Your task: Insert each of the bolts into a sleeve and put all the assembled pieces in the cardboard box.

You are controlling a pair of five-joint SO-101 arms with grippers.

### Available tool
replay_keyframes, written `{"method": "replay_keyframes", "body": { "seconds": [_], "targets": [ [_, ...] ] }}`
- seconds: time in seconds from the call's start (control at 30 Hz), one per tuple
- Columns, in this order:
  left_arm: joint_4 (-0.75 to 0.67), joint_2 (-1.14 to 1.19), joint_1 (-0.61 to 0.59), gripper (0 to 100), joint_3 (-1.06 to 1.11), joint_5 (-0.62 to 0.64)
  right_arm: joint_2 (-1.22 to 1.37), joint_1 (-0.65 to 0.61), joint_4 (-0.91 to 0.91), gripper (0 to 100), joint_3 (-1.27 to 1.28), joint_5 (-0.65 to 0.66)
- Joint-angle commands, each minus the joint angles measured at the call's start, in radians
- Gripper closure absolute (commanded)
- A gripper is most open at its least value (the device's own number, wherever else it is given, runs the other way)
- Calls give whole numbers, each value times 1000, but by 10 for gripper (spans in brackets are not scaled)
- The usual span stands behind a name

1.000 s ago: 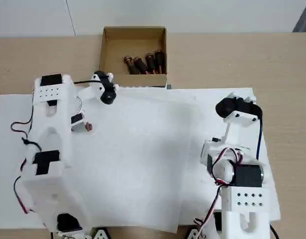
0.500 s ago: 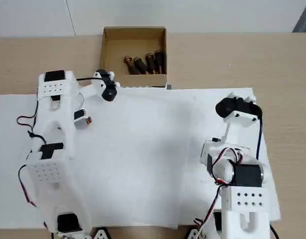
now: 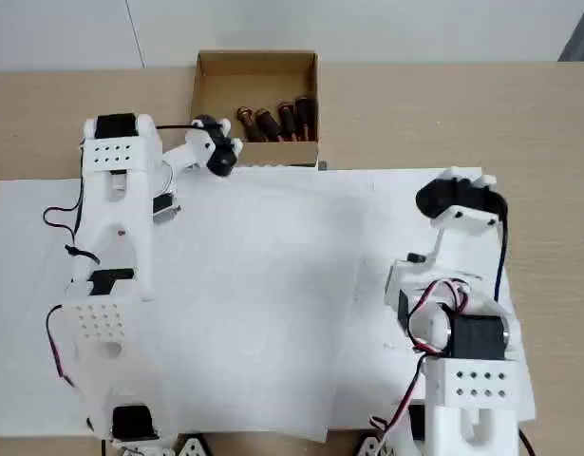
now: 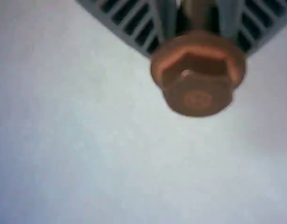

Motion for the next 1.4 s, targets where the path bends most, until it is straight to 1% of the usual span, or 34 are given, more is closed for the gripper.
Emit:
{"method": "replay_keyframes", "body": {
  "seconds": [0.0, 0.1, 0.2, 0.27, 0.37, 0.47, 0.63, 0.7, 0.8, 0.97, 1.07, 1.13, 1.37],
  "targets": [
    [29, -193, 52, 994, -8, 80, -18, -1, 15, 995, -100, 3],
    [29, -328, 103, 994, 41, 161, -18, -1, 68, 995, -152, 6],
    [29, -460, 158, 994, 67, 321, -19, 2, 120, 995, -190, 75],
    [29, -543, 198, 993, 67, 384, -39, 5, 136, 995, -221, 109],
    [28, -629, 247, 993, 71, 405, -96, -1, 128, 995, -229, 173],
    [28, -672, 269, 994, 71, 405, -162, -1, 136, 995, -226, 238],
    [28, -744, 278, 994, 71, 407, -297, -1, 163, 995, -226, 295],
    [28, -793, 302, 994, 73, 413, -354, -1, 183, 995, -222, 307],
    [26, -876, 347, 994, 113, 494, -432, -1, 186, 995, -183, 308],
    [18, -1042, 407, 994, 271, 687, -527, -1, 150, 995, -84, 308],
    [-51, -1132, 405, 994, 378, 810, -562, -1, 117, 995, -17, 307],
    [-115, -1185, 405, 994, 452, 867, -570, -8, 82, 995, 20, 302],
    [-339, -1372, 404, 994, 707, 1017, -579, -148, -64, 995, 143, 301]
  ]
}}
